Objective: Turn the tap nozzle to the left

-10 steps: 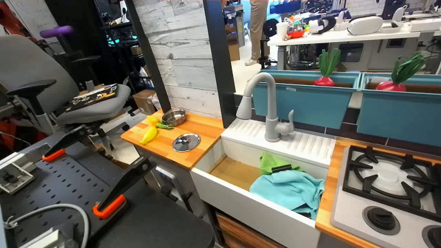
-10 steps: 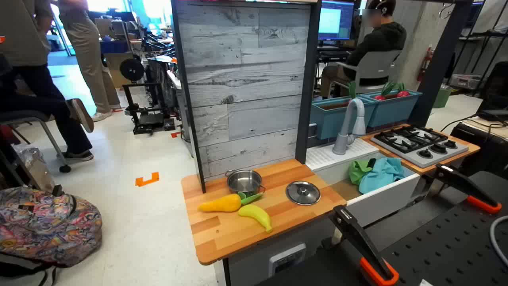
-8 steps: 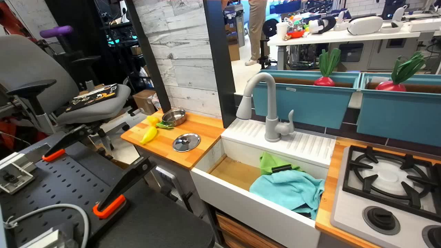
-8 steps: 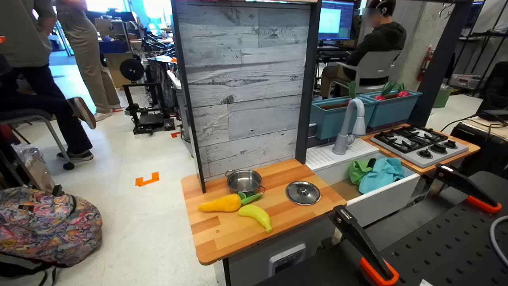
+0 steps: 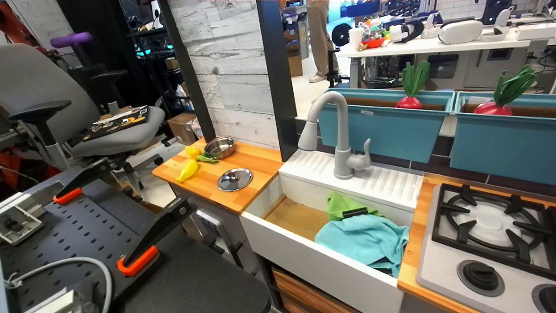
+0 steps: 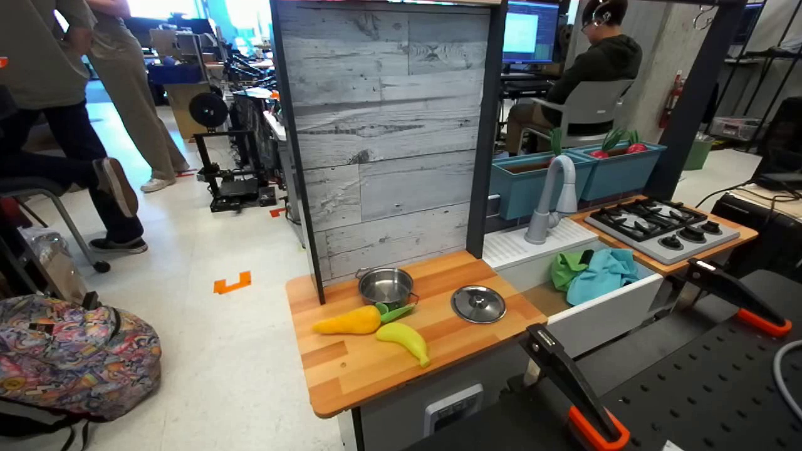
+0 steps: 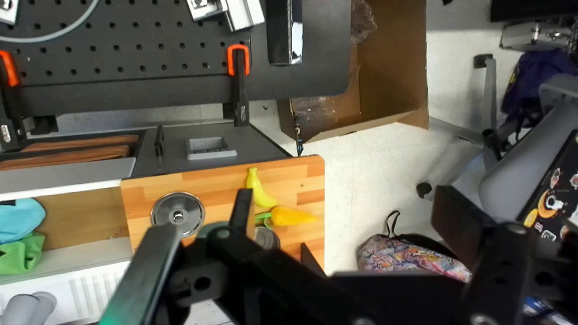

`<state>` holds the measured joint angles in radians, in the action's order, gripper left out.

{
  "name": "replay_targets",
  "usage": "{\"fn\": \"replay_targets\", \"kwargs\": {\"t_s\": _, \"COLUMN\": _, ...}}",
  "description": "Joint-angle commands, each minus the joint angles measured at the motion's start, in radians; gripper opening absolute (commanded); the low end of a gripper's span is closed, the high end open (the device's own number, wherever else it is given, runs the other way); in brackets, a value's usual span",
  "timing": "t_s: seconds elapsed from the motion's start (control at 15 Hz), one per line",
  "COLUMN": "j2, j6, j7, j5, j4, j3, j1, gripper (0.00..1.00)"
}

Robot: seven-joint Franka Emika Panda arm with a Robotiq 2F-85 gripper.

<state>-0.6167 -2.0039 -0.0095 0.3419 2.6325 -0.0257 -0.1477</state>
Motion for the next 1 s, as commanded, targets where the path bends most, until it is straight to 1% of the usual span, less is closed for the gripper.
{"fn": "replay_targets", "kwargs": {"t_s": 0.0, "j2": 0.133, "j6": -0.056, "j7": -0.059, "j5": 0.009, "j4": -0.085, "j3": 0.051, "j1": 0.04, "gripper": 1.0}}
{"fn": "replay_targets", "kwargs": {"t_s": 0.33, "j2": 0.34, "j6": -0.101, "j7": -0.119, "j5": 0.027, "j4": -0.217, "j3": 0.142, "j1": 0.101, "gripper": 1.0}}
{"fn": "replay_targets", "kwargs": {"t_s": 0.53, "j2": 0.476, "j6": -0.169, "j7": -0.145, "j5": 0.032, "j4": -0.288, "j3": 0.182, "j1": 0.149, "gripper": 1.0}}
{"fn": "replay_targets", "kwargs": {"t_s": 0.73, "j2": 0.616, "j6": -0.265, "j7": -0.162, "j5": 0.047, "j4": -0.352, "j3": 0.206, "j1": 0.2, "gripper": 1.0}}
{"fn": "replay_targets", "kwargs": {"t_s": 0.93, "j2": 0.729, "j6": -0.367, "j7": -0.202, "j5": 0.102, "j4": -0.399, "j3": 0.201, "j1": 0.244, "gripper": 1.0}}
